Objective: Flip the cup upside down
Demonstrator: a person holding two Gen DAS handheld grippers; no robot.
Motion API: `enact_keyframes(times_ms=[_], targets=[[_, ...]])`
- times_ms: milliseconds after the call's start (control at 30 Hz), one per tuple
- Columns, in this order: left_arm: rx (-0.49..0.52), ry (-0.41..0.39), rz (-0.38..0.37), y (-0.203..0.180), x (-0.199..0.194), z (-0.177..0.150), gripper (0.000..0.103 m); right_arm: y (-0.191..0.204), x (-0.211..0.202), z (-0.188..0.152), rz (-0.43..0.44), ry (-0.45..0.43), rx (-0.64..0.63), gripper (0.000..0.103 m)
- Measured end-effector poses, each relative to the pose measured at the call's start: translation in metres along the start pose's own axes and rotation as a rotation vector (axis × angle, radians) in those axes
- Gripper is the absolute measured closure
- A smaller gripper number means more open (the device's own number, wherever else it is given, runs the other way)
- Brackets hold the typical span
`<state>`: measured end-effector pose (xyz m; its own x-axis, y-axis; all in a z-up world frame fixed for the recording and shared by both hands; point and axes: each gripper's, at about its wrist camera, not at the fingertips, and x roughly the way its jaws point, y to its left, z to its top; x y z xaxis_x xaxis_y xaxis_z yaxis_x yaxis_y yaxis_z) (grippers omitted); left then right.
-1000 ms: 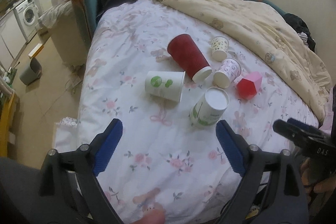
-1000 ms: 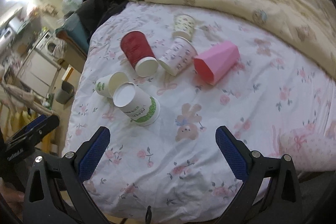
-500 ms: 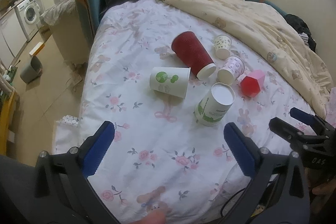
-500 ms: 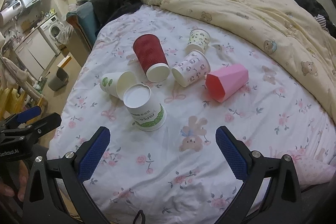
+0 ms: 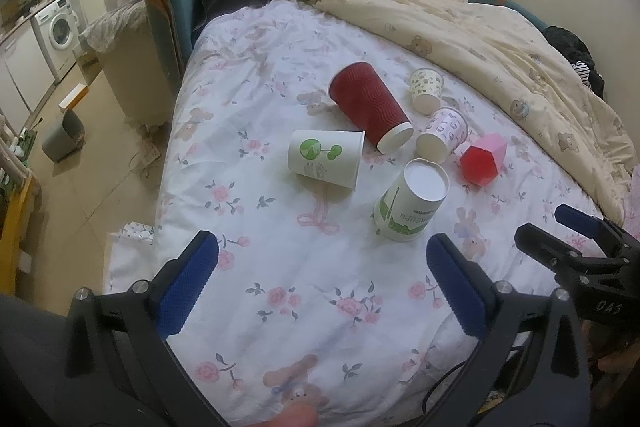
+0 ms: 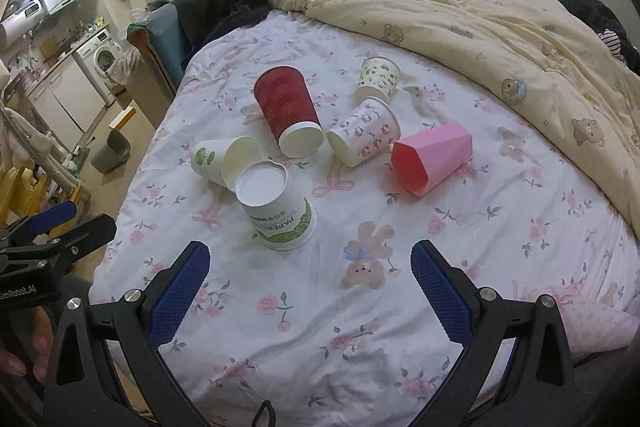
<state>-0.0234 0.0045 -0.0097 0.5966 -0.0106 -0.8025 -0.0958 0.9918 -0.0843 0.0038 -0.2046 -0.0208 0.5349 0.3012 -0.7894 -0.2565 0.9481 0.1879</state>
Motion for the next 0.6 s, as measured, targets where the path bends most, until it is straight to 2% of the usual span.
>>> enact_keyframes(times_ms=[600], targets=[[-0.01, 0.01, -0.013, 0.0017, -0.0008, -0.0011, 0.0, -0.0017, -0.0021, 0.0002, -0.011, 0.003, 0.001, 0.0]])
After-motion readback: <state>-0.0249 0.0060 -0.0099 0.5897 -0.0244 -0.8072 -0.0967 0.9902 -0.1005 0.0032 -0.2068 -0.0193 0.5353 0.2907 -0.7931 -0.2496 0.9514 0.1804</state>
